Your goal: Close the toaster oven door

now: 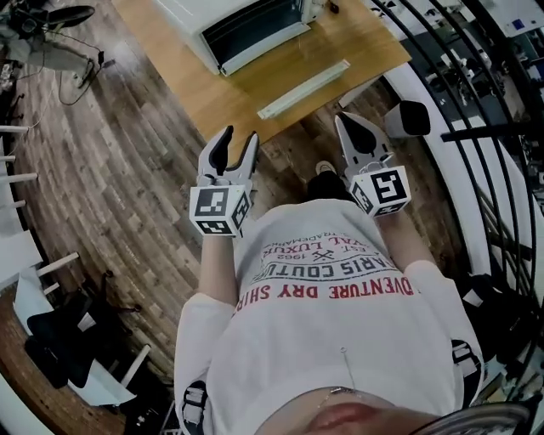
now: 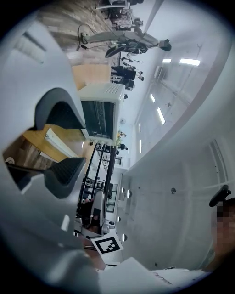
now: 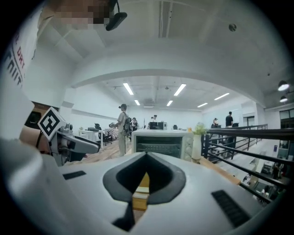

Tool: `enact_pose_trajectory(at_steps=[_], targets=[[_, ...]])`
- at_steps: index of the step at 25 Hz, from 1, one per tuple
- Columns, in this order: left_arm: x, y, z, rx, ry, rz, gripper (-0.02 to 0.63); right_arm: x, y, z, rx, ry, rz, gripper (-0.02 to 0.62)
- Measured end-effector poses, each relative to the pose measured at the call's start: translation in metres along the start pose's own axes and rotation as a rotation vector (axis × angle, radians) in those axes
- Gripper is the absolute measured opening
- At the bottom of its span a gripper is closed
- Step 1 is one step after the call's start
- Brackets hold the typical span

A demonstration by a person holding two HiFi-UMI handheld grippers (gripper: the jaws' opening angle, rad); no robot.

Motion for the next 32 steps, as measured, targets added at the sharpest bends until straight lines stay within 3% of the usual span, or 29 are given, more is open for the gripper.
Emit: enact_pose_trajectory(at_steps=[6,11,19,32], targets=[[-0.042,-0.005,0.008,0.077,0.04,-0.139,0.181,-0.038,-0.052,-0.006,0.008,0.042,-0.137,-0.012],[-0.072,-0.012,0.042,0.155,0.117,-0.26,0.183,-0.073,-0.085,0.013,0.025,0.112,-0.279,-0.012],[-0.091,-0.016,0.092,0.269,0.185,-0.432,0.183,-0.105,-0.098,0.034,0.058,0.181,-0.467,-0.012],[-0.123,-0.012,0.166,0.378,0.283,-0.575,0.183,-0.128,-0.1,0.099,0.047,0.312,-0.594,-0.012]])
Point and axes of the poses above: the fingertips, and each gripper's own axes: x backward along the fingers, y to its left, z out of its underside, the point moved 3 cm from there along x, backward along the fingers, and after that the axes turned 5 degrees about -x, right-handed, at the moved point
